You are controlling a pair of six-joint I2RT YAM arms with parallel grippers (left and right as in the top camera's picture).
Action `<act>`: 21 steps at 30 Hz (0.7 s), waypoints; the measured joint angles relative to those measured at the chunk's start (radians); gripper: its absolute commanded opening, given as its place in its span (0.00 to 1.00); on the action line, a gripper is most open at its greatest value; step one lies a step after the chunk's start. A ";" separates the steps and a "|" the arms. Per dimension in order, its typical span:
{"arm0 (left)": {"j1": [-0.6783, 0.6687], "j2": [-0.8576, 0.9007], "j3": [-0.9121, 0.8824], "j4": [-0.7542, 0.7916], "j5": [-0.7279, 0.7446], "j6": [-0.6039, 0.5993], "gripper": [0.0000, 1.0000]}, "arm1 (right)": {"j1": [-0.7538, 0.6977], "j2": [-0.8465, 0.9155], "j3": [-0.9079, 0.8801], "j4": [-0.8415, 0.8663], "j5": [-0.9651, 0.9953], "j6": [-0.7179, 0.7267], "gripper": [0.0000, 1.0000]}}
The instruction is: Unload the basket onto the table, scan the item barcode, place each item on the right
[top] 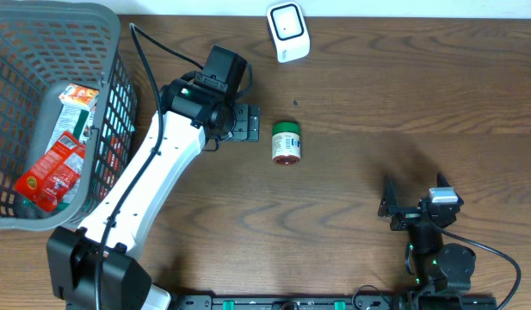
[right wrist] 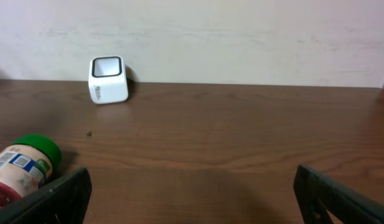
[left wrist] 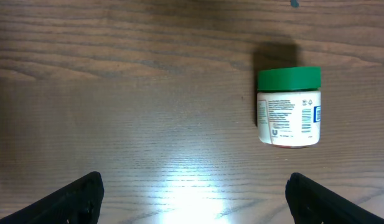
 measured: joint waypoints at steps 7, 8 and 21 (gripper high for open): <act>0.000 0.000 -0.001 0.009 0.026 0.000 0.93 | 0.000 0.000 0.000 0.000 0.000 0.000 0.99; 0.000 0.000 -0.002 0.013 0.026 0.000 0.93 | 0.000 0.000 0.000 0.000 0.000 0.000 0.99; -0.001 0.000 -0.006 0.052 0.037 -0.016 0.93 | 0.000 0.000 0.000 0.000 0.000 0.000 0.99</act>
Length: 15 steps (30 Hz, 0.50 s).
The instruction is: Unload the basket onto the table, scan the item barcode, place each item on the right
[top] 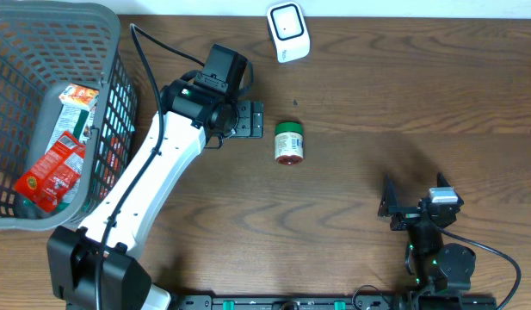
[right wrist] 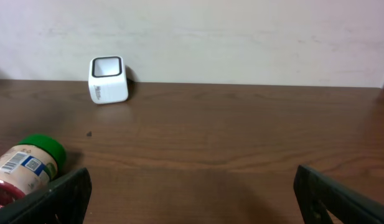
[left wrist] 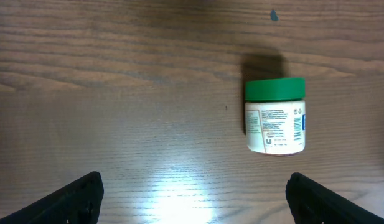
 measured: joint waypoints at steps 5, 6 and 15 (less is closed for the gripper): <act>0.000 0.000 0.000 0.000 0.000 -0.007 0.93 | 0.000 0.000 0.000 0.000 0.000 0.000 0.99; 0.000 0.000 0.000 0.000 0.000 -0.007 0.93 | 0.000 0.000 0.000 0.000 0.000 0.000 0.99; 0.000 0.000 0.000 0.000 0.000 -0.007 0.93 | 0.000 0.000 0.000 0.000 0.000 0.000 0.99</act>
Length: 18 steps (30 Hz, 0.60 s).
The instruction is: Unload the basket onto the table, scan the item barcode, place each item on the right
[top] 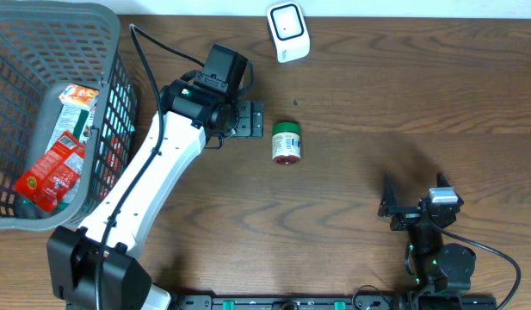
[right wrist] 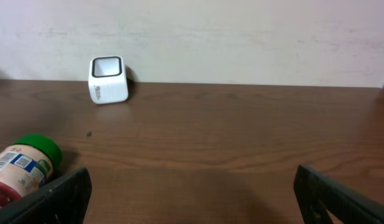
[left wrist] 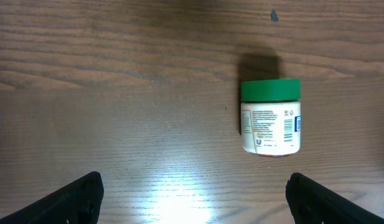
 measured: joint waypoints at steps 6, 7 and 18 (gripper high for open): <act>0.000 0.000 0.000 0.000 0.000 0.000 0.93 | 0.000 0.000 0.000 0.000 0.000 0.000 0.99; 0.000 0.000 0.000 0.000 0.000 0.000 0.93 | 0.000 0.000 0.000 0.000 0.000 0.000 0.99; 0.018 0.000 0.000 0.011 0.000 0.000 0.93 | 0.000 0.000 0.000 0.000 0.000 0.000 0.99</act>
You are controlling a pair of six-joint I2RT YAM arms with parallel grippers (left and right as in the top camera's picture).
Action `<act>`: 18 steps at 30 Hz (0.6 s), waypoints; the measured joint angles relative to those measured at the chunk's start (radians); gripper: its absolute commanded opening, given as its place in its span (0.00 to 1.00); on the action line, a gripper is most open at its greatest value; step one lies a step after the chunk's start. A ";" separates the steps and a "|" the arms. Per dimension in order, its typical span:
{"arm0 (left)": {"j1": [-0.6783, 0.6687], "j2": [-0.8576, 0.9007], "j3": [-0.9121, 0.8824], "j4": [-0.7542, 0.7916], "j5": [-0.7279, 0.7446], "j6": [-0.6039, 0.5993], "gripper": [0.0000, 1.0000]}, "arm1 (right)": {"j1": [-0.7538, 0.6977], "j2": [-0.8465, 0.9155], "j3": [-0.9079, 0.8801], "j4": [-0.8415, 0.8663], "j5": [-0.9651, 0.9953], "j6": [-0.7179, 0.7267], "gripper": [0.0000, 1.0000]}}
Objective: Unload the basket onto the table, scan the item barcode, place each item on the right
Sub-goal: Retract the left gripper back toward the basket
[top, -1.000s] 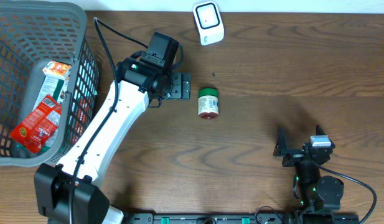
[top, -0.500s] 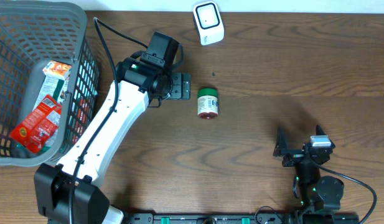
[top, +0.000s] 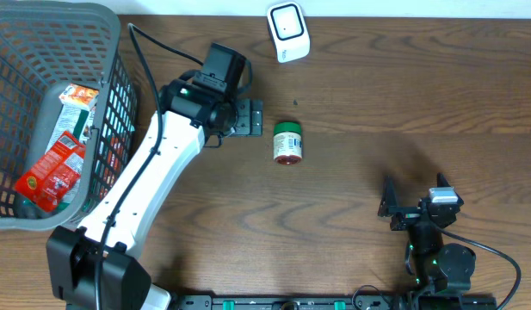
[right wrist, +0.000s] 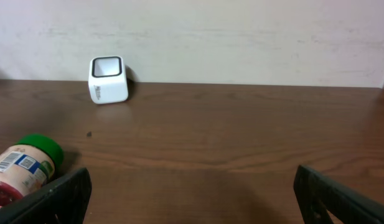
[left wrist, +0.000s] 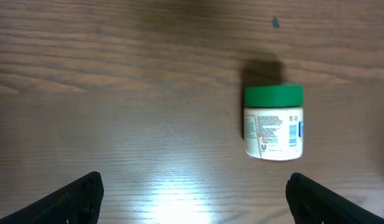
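Observation:
A small jar with a green lid (top: 287,142) lies on its side on the wooden table; the left wrist view shows the jar (left wrist: 272,122) with its white label up. The white barcode scanner (top: 288,32) stands at the table's back edge, and the right wrist view shows the scanner (right wrist: 108,79) too. My left gripper (top: 248,119) hangs open just left of the jar, with nothing between its fingers (left wrist: 67,198). My right gripper (top: 410,207) rests open near the front right, far from the jar (right wrist: 23,171).
A grey mesh basket (top: 41,34) at the far left holds a red packet (top: 50,176) and other packaged goods. A small dark speck (top: 295,104) lies on the wood behind the jar. A pale wall backs the table in the right wrist view.
The left wrist camera shifted slightly, so the jar sits a little lower in its view and looks blurred. The jar and the right arm have not moved.
The jar lay on its side right of my open left gripper throughout. It turned slightly on the table between the first two moments, showing a different part of its label. My left gripper made small shifts beside it. My right arm stayed still.

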 measured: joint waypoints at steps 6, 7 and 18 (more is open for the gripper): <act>0.100 -0.013 0.000 -0.021 -0.001 0.000 0.94 | 0.000 0.000 0.000 0.000 0.000 0.000 0.99; 0.114 -0.015 0.000 -0.028 -0.001 0.000 0.93 | 0.000 0.000 0.000 0.000 0.000 0.000 0.99; 0.256 -0.084 -0.002 -0.077 -0.001 0.000 0.93 | 0.000 0.000 0.000 0.000 0.000 0.000 0.99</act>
